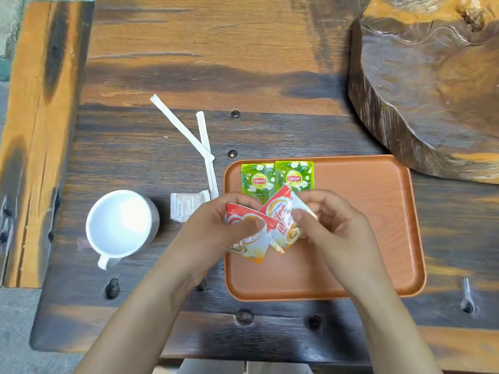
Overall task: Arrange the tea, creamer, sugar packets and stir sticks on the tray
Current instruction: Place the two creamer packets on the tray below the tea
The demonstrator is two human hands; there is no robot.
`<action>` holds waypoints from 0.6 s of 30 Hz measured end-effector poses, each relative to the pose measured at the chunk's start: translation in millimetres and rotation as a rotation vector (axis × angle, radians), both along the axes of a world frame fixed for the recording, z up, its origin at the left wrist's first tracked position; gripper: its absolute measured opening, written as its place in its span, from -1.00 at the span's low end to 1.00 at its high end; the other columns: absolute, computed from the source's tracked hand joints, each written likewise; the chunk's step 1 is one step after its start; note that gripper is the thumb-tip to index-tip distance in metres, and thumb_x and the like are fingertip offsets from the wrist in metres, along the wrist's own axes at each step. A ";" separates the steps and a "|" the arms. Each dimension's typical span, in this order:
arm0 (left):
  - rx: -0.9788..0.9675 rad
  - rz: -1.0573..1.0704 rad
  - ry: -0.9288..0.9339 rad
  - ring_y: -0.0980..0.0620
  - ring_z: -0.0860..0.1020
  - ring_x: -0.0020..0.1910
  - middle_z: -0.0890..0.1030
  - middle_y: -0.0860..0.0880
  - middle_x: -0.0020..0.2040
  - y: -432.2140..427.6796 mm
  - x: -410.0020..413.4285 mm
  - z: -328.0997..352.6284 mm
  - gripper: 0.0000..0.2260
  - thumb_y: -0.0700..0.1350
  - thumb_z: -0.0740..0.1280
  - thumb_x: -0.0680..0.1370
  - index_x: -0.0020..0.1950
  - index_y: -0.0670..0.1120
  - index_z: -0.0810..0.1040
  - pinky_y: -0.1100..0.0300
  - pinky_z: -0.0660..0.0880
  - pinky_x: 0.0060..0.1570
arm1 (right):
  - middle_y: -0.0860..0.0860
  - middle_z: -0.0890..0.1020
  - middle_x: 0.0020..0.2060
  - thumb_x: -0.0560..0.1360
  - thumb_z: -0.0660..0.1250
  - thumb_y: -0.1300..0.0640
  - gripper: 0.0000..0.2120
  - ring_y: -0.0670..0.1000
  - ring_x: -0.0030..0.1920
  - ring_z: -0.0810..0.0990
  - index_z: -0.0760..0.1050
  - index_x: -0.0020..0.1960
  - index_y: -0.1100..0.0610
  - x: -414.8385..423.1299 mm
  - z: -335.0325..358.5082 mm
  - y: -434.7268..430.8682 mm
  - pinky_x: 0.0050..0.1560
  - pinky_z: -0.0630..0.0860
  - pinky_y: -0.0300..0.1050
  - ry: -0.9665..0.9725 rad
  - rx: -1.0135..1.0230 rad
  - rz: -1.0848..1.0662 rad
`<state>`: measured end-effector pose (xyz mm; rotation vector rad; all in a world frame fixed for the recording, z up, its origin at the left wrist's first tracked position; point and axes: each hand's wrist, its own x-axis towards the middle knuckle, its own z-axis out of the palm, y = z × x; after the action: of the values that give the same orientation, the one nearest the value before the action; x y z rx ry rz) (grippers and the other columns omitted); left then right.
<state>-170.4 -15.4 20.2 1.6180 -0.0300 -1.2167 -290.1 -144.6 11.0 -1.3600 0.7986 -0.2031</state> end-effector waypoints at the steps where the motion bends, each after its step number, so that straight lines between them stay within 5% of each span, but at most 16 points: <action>1: 0.022 -0.022 -0.016 0.04 0.61 -0.31 0.68 -0.02 -0.27 1.4 -1.0 -1.0 -0.79 -0.27 0.41 0.41 -0.25 0.06 0.64 0.19 0.56 -0.30 | -0.06 0.66 -0.36 0.44 0.36 0.32 -0.81 -0.16 -0.38 0.51 0.56 -0.14 0.04 -1.9 -2.1 0.0 -0.32 0.43 -0.38 0.017 0.009 0.021; 3: 0.066 -0.005 -0.036 0.04 0.61 -0.32 0.68 -0.02 -0.27 4.9 -2.7 -4.0 -0.80 -0.29 0.40 0.42 -0.22 0.03 0.64 0.19 0.56 -0.30 | -0.09 0.67 -0.38 0.43 0.37 0.33 -0.80 -0.19 -0.43 0.52 0.56 -0.20 0.03 -7.5 -8.7 2.7 -0.37 0.43 -0.36 0.093 -0.017 0.010; 8: 0.157 0.198 -0.019 0.12 0.58 -0.43 0.64 -0.06 -0.28 15.9 0.9 -11.9 -0.83 -0.31 0.33 0.46 -0.13 -0.04 0.60 0.33 0.54 -0.43 | -0.04 0.60 -0.35 0.42 0.40 0.25 -0.81 0.13 -0.35 0.60 0.50 -0.23 -0.02 -22.7 -32.4 23.3 -0.22 0.55 0.14 0.320 -0.134 -0.095; 12: 0.146 0.308 0.005 0.18 0.58 -0.45 0.62 -0.08 -0.23 20.4 7.9 -13.3 -0.81 -0.33 0.28 0.48 -0.12 -0.05 0.58 0.36 0.52 -0.47 | -0.15 0.55 -0.35 0.41 0.41 0.18 -0.85 -0.02 -0.32 0.56 0.46 -0.15 0.00 -21.4 -40.5 36.3 -0.29 0.40 -0.17 0.460 -0.550 0.022; 18: 0.133 0.338 -0.024 0.18 0.57 -0.47 0.62 -0.03 -0.29 21.3 12.5 -12.7 -0.80 -0.31 0.29 0.48 -0.15 -0.02 0.59 0.38 0.49 -0.49 | 0.06 0.56 -0.17 0.39 0.42 0.14 -0.83 0.13 -0.09 0.50 0.46 -0.09 0.14 -16.2 -41.3 39.6 -0.10 0.38 -0.06 0.521 -0.834 0.122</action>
<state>-157.9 5.9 7.5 1.6717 0.3038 -0.9539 -306.3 -105.0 -30.4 -2.2998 1.1173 -0.0811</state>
